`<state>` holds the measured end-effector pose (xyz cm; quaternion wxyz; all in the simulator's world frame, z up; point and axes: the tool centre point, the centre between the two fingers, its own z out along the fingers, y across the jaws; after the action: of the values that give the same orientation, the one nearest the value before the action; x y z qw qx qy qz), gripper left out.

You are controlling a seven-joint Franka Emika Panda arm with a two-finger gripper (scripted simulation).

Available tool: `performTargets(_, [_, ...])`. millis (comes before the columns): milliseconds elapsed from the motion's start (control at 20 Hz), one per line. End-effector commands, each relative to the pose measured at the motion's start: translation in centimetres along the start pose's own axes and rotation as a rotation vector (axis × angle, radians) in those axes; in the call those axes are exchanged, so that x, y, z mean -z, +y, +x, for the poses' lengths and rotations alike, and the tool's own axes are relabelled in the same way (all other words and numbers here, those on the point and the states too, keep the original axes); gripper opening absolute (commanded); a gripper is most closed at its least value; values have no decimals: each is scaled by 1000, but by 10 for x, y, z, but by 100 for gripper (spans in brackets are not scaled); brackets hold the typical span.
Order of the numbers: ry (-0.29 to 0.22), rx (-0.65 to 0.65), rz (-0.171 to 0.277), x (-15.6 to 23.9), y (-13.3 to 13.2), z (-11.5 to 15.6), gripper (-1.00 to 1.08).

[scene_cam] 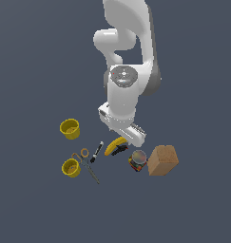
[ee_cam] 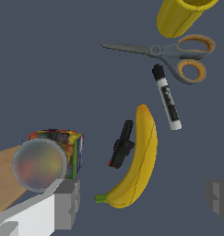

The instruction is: Pick up a designated object from a clutter of objects.

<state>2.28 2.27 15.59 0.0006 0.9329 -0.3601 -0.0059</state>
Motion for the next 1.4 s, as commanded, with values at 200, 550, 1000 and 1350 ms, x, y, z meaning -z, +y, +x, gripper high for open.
performTargets(200, [4,-165,4,-32,-3,-3,100])
performTargets(550, [7,-289,6,-55,-3,-5,100])
performTargets(1000, [9,-354,7,-67,-3,-7,100])
performTargets(1350, [9,-351,7,-75,-3,-7,100])
